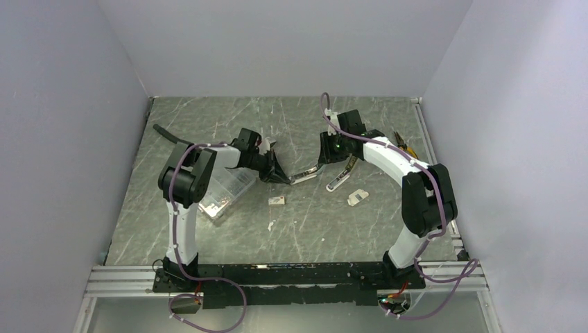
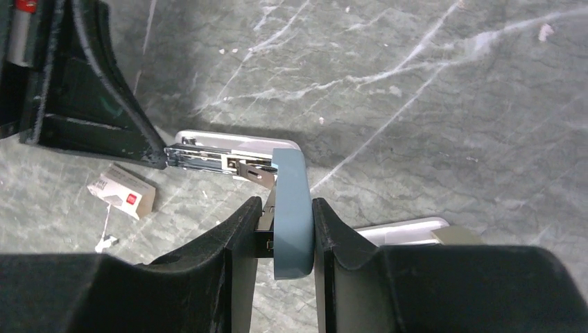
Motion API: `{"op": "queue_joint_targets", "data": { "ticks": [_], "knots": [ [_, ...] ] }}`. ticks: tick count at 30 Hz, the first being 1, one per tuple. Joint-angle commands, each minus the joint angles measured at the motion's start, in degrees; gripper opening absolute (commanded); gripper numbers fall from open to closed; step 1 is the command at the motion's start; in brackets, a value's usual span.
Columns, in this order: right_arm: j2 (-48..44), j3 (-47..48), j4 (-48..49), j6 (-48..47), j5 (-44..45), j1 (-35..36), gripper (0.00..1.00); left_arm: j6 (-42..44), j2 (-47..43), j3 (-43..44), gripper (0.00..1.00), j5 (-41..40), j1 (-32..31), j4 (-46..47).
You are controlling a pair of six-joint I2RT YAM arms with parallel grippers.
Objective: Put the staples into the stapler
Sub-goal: Open the stapler at the center of the board.
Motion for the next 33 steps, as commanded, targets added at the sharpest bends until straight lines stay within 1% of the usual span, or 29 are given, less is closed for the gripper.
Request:
{"op": "queue_joint_targets", "data": {
  "ticks": [1,6,11,14,17,25,30,33],
  "knots": [
    [-1.8,2.4,-1.6,2.8,5.1,0.4,0.27,2.2,-4.9,1.7,0.03,1.3,0.7,-0.7],
    [-1.7,3.1,-2.4,3.2,7.4,1.7,0.29,2.2,-5.7,1.6,0.03,1.8,1.1,-0.8],
    [-1.3,3.3,-2.7,4.0,9.2,2.5,0.34,1.0,-6.4,1.4,0.03,1.8,1.3,-0.1],
    [-1.1,3.2,-2.6,4.6,9.8,2.7,0.38,-1.7,-6.9,1.6,0.03,1.7,1.3,1.8],
    [-1.4,2.9,-2.5,5.1,9.9,2.7,0.42,-6.2,-7.1,1.4,0.03,1.3,1.0,4.7],
    [-2.3,2.9,-2.5,5.4,8.8,2.7,0.54,-11.2,-8.0,1.1,0.03,-1.0,-2.1,9.2],
    [-3.7,2.2,-2.3,4.9,7.4,2.7,0.57,-11.1,-7.6,2.3,0.03,-2.4,-3.5,8.4],
    [-4.5,1.4,-1.7,4.1,5.1,2.6,0.57,-10.6,-7.6,2.0,0.03,-3.4,-3.9,8.0]
  ]
}}
